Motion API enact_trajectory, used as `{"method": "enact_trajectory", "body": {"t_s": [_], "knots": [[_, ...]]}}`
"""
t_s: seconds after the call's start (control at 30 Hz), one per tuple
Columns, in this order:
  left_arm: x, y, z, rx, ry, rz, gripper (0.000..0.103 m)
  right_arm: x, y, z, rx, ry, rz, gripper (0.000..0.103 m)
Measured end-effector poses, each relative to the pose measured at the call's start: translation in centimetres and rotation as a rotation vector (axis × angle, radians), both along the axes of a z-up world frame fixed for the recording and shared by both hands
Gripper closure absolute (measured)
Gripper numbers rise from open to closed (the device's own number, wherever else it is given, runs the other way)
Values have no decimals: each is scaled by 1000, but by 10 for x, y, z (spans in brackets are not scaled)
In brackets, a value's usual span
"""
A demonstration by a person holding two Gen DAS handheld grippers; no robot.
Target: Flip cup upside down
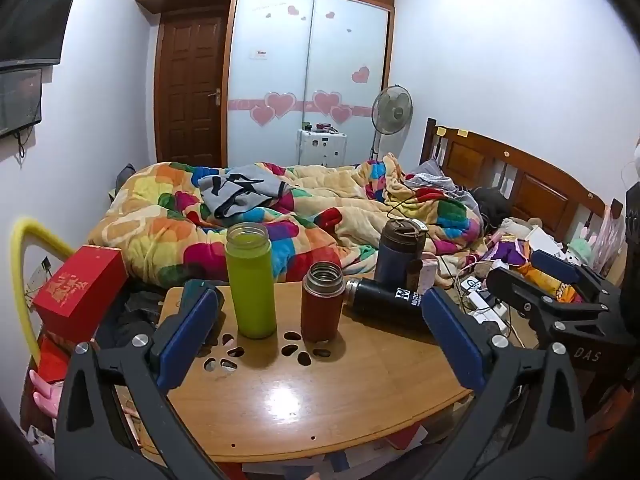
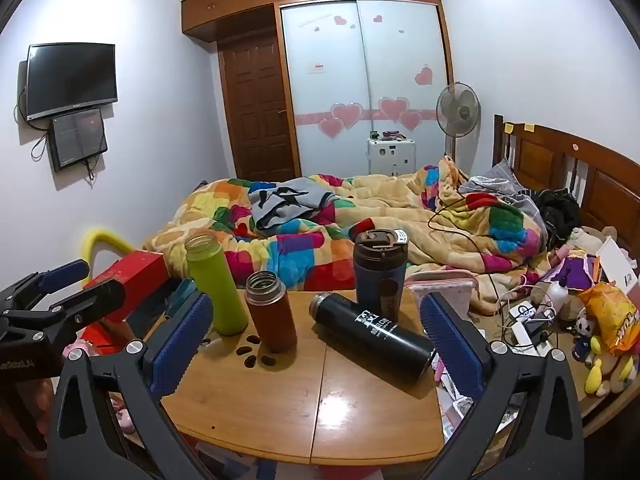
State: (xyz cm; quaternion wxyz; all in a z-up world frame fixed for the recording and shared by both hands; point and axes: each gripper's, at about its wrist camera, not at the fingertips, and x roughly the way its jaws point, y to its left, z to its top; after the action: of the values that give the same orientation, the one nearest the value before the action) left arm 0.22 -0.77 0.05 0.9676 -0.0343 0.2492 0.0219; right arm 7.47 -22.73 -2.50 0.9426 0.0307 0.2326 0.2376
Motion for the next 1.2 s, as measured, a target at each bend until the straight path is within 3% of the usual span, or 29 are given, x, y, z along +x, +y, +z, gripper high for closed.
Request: {"method": "enact_trajectory", "body": {"t_s": [0.2,1.2], "knots": [[-10,14,-1,-37,-42,11,0,0,0,0,-7,-9,-2,0],[-7,18,3,-20,-48,35,0,-2,8,7,-11,-13,4,0]]}}
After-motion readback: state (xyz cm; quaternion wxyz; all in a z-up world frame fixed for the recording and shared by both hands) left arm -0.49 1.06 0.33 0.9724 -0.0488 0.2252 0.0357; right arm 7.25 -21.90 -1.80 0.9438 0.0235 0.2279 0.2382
